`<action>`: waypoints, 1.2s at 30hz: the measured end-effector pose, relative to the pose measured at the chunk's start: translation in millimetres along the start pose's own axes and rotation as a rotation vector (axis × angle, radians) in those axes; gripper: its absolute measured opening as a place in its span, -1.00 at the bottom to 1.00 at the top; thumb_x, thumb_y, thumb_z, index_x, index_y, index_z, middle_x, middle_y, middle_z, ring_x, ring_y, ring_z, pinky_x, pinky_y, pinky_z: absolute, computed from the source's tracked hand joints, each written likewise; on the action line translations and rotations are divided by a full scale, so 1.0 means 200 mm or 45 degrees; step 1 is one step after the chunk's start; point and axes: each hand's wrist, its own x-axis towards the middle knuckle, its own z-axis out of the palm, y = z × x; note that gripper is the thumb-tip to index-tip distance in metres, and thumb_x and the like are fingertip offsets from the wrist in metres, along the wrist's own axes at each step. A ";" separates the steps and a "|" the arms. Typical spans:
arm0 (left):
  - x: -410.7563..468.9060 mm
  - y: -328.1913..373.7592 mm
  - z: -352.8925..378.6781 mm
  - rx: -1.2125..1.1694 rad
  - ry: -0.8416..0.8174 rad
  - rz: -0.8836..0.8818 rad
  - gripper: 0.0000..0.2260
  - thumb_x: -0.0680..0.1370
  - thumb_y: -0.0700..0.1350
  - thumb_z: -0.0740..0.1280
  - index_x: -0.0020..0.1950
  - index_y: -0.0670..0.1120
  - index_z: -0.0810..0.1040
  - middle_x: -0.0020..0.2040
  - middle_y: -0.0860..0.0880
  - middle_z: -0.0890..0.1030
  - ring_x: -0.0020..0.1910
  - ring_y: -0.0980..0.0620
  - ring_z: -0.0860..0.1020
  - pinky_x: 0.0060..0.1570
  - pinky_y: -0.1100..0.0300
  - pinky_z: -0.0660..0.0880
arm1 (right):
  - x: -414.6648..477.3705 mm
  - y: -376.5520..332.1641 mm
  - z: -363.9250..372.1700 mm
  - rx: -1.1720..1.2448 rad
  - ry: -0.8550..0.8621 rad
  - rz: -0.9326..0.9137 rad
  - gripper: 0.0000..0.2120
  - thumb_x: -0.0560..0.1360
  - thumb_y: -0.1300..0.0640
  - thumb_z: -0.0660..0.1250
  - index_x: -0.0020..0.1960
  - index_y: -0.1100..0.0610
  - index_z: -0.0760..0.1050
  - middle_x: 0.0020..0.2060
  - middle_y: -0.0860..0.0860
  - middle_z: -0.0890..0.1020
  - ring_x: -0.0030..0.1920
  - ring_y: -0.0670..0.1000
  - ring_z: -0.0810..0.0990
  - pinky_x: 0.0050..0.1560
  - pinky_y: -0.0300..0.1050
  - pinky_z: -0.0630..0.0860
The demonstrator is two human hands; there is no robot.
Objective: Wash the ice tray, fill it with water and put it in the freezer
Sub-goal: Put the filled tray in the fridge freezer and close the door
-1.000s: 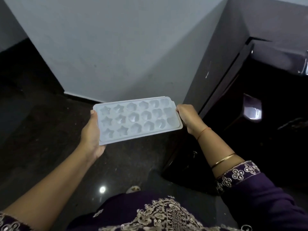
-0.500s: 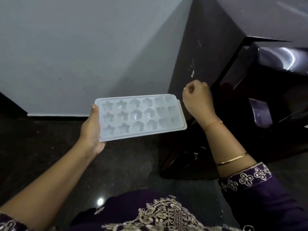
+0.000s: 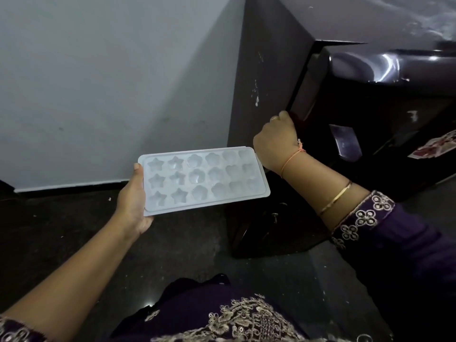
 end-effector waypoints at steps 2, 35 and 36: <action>-0.03 -0.02 0.00 0.005 0.003 0.008 -0.63 0.63 0.16 0.05 0.07 -0.01 0.56 0.03 -0.02 0.66 -0.02 -0.03 0.64 -0.12 0.00 0.56 | -0.01 -0.01 0.01 -0.056 0.006 -0.002 -0.73 0.56 0.11 0.08 0.11 0.02 0.53 0.12 0.05 0.57 0.20 0.11 0.44 0.24 -0.06 0.22; -0.69 -0.59 -0.28 -0.117 0.047 0.118 -0.51 0.59 0.22 0.07 0.35 -0.05 0.47 0.23 -0.08 0.59 0.17 -0.11 0.58 0.13 -0.08 0.51 | -0.95 -0.18 0.23 -0.228 0.070 0.092 -0.71 0.57 0.04 0.05 0.05 0.03 0.53 0.01 0.02 0.52 0.11 0.09 0.39 0.22 -0.02 0.22; -0.70 -0.60 -0.28 -0.110 0.035 0.114 -0.51 0.60 0.22 0.07 0.35 -0.05 0.47 0.23 -0.08 0.60 0.17 -0.11 0.59 0.09 -0.06 0.52 | -0.97 -0.19 0.24 -0.255 0.039 0.100 -0.71 0.57 0.03 0.05 0.06 0.03 0.54 0.05 0.04 0.54 0.14 0.12 0.39 0.30 0.01 0.18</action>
